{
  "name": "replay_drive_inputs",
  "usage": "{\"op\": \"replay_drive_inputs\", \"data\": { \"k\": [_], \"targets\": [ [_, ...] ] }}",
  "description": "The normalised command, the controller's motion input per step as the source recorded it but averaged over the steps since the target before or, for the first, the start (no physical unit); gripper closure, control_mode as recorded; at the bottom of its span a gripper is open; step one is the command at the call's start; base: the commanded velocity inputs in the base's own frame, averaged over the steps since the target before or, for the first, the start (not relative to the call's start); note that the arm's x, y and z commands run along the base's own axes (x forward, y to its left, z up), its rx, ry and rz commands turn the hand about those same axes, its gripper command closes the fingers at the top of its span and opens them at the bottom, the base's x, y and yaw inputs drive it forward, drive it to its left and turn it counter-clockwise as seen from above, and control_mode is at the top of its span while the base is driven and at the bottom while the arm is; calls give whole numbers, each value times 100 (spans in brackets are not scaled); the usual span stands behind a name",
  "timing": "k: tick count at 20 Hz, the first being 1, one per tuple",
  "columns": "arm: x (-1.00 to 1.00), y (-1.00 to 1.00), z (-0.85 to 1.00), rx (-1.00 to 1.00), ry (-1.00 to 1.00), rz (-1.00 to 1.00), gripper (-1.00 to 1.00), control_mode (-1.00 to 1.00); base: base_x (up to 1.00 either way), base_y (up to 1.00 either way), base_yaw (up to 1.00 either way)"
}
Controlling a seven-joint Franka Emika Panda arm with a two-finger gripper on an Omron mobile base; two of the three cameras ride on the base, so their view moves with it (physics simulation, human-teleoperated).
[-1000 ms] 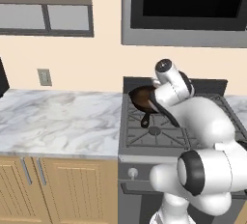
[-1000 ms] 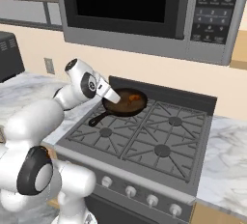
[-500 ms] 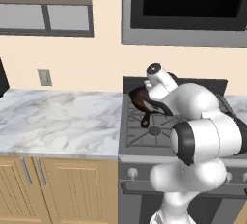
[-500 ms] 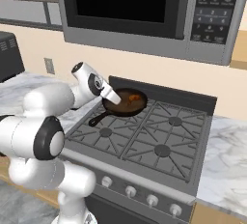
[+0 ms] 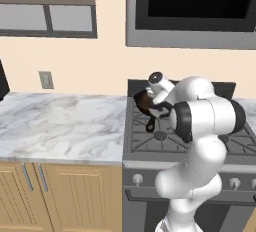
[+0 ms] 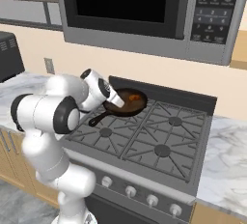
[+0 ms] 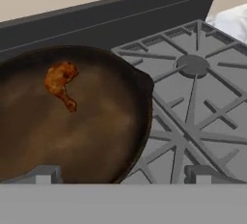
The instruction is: Take the chicken drumsticks from the pan and place one on each plate on the dining counter.
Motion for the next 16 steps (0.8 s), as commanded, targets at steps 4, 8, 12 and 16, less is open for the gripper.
{"op": "replay_drive_inputs", "data": {
  "k": [4,8,12,16],
  "targets": [
    [53,-11,0,2,-12,0,-100,-100,0,0,0],
    [43,-19,-3,3,-4,0,-100,-100,0,0,0],
    [44,-8,-32,10,0,0,-100,-100,0,0,0],
    [51,-3,-18,12,-1,5,-100,-100,0,0,0]
  ]
}}
